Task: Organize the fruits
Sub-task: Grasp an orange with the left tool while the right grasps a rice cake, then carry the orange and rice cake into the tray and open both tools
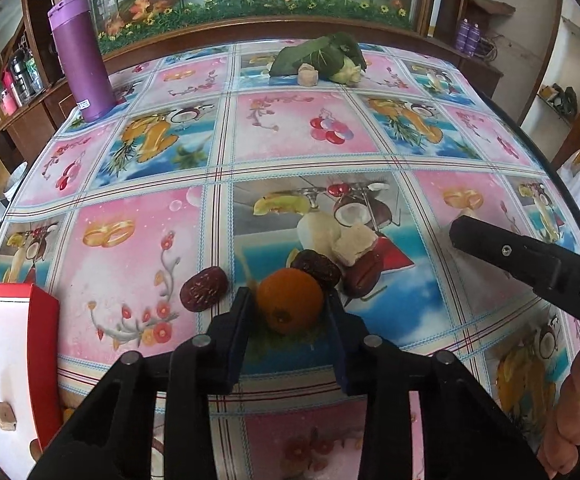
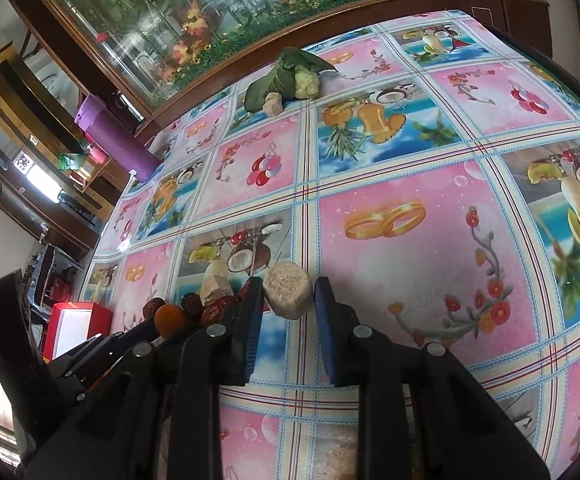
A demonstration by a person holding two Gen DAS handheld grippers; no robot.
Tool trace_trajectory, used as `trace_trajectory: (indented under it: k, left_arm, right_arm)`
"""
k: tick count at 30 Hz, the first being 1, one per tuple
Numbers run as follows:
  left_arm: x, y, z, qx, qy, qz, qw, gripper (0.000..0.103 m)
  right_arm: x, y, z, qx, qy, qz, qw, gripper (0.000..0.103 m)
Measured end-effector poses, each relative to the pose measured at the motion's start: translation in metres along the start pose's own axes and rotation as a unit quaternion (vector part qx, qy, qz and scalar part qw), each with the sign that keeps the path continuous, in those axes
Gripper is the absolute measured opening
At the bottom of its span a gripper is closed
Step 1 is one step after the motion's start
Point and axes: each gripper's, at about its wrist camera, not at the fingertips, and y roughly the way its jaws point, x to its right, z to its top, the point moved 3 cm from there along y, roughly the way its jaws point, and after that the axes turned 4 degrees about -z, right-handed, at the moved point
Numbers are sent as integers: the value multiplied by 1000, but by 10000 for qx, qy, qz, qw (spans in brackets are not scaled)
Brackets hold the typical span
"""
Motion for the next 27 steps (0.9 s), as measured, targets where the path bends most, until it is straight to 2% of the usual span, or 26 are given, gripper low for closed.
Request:
trace_trajectory:
  k: [7,12,15,22,27]
  left_arm:
    - [-1,-19,-7,171,-93,-42,9998,30]
    - [-11,-61,-20,485,-191,3,9986,30]
    - [-24,-92,-32,738,-205,177,9969,30]
    - [-90,-152,-65,1166,-760,621,9883,30]
    - [-151,-176,-84,1327,-1243,1112,9770,30]
  right_arm:
    - [0,0,0,36,-35,-11,10000,28]
    - [1,-3,2,184,-47,-6,9998,28]
    - [0,-5,2,298,-88,-11,9995,28]
    - [-15,-14,-6,624,-353,-139,9973,28]
    - [-67,-20,-30,696,-851,182,9938,28]
